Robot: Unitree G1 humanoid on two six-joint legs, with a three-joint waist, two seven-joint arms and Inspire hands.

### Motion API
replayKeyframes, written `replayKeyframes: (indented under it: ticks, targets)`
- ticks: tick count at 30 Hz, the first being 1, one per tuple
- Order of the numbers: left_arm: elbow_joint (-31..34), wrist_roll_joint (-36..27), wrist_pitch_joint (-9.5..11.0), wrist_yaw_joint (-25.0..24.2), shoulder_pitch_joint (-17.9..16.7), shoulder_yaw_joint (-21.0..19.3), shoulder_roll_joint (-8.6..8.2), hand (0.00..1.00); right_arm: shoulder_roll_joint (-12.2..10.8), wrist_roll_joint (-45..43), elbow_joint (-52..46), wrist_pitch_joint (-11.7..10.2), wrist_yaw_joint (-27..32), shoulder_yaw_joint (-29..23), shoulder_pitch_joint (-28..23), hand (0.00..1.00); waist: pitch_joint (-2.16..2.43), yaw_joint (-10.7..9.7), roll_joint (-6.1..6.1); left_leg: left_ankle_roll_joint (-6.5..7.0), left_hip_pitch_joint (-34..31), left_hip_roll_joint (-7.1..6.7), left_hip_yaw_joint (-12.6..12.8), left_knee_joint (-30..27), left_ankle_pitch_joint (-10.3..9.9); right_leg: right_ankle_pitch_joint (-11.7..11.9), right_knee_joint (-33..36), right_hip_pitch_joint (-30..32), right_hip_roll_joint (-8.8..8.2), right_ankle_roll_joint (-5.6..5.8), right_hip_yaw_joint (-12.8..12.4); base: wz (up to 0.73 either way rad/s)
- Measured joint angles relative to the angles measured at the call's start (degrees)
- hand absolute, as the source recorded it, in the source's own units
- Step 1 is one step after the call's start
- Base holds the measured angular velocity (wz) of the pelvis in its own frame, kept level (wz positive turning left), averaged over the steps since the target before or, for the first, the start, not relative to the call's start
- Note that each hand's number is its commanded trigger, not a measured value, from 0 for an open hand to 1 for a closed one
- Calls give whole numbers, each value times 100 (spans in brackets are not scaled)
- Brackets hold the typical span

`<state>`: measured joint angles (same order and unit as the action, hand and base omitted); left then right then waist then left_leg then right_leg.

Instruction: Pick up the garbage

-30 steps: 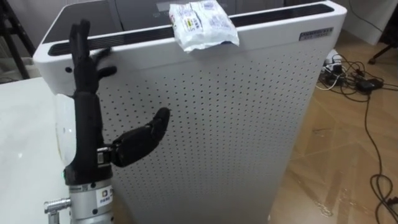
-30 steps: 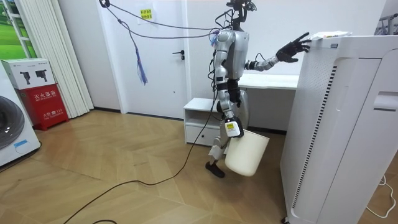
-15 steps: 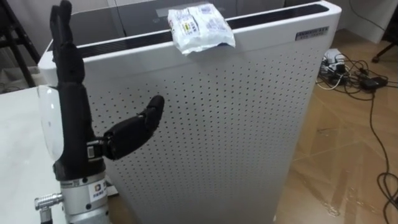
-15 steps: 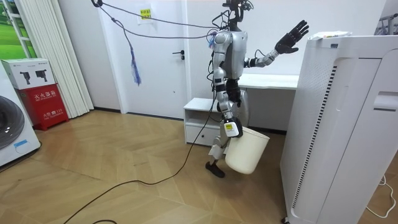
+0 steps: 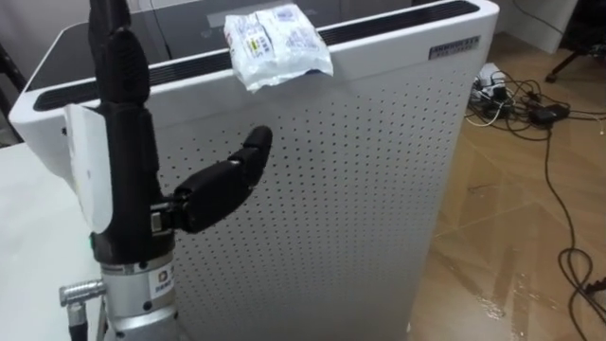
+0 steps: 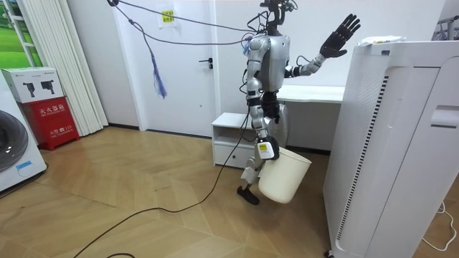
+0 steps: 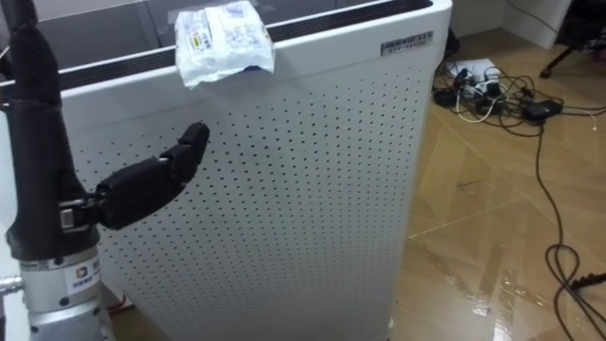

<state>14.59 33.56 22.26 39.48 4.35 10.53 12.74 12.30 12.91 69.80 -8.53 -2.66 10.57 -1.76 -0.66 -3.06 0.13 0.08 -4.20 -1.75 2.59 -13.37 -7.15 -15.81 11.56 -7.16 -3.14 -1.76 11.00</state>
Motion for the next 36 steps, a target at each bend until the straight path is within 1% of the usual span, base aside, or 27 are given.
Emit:
replayKeyframes:
  ticks: [2, 6, 8, 11, 17, 19, 22, 24, 27, 29, 32, 36]
  targets:
    - [0, 1, -19, -15, 73, 67, 1, 0, 25, 0, -2, 18, 0, 0, 1, 100, 2, 4, -1, 0, 10, 0, 9, 1, 0, 7, 0, -4, 0, 10, -21, -2]
    - [0, 91, -43, -18, 114, 95, 7, 0, 46, -1, -4, 86, -2, -8, 12, 100, 3, -8, 1, 0, 41, 3, 31, 8, 0, 8, -2, -13, 4, 11, -74, -5]
    - [-1, 287, -72, -33, 114, 101, 66, 0, 46, -1, -4, 108, -6, -15, 31, 100, 4, -68, 3, 0, 51, 2, 30, 7, 0, 8, -2, -27, 6, 11, -68, 0]
    - [-1, 407, -87, -105, 114, 102, 167, 0, 46, -1, -4, 109, -57, -28, 53, 100, 9, -140, 11, 0, 54, 5, 30, 6, 0, 9, -1, -27, 8, 11, -70, 0]
    - [-1, 488, -113, -200, 115, 155, 186, 0, 46, 2, -4, 112, -104, -74, 50, 100, 30, -188, 52, 2, 57, 7, 31, 2, 1, 25, -3, -26, 9, 26, -55, 0]
    - [-1, 488, -113, -235, 115, 155, 188, 0, 46, 1, -4, 112, -109, -81, 51, 100, 30, -190, 57, 3, 57, 8, 31, -1, 1, 27, -2, -26, 9, 27, -57, 0]
    - [-1, 488, -113, -251, 115, 155, 190, 0, 46, 1, -4, 112, -116, -111, 50, 100, 25, -191, 65, 3, 57, 8, 31, -3, 2, 28, -1, -26, 9, 28, -57, 0]
    - [-1, 543, -115, -252, 119, 152, 189, 0, 45, 4, -4, 112, -117, -123, 47, 100, 9, -193, 53, 3, 57, 9, 43, -4, 1, 28, -1, -26, 13, 28, -61, 0]
    - [-1, 731, -114, -253, 192, 154, 191, 0, 44, 4, -6, 112, -117, -142, 48, 100, -9, -186, 73, 3, 54, 11, 49, -4, 2, 28, 1, -20, 14, 28, -61, 0]
    - [-1, 871, -114, -253, 278, 164, 191, 0, 40, 5, -32, 112, -117, -143, 48, 100, -8, -182, 92, 3, 53, 11, 48, -4, 2, 28, 0, -19, 11, 28, -62, 0]
    - [-1, 1001, -110, -258, 312, 174, 192, 0, 34, 0, -57, 112, -117, -139, 48, 100, -4, -182, 100, 3, 51, 10, 38, -4, 2, 27, -2, -20, 14, 28, -60, 0]
    - [-6, 1005, -130, -262, 312, 171, 192, 0, 34, -3, -56, 112, -115, -150, 44, 100, -8, -182, 94, 3, 48, 10, 47, -4, 1, 27, 0, -21, 14, 28, -48, 0]
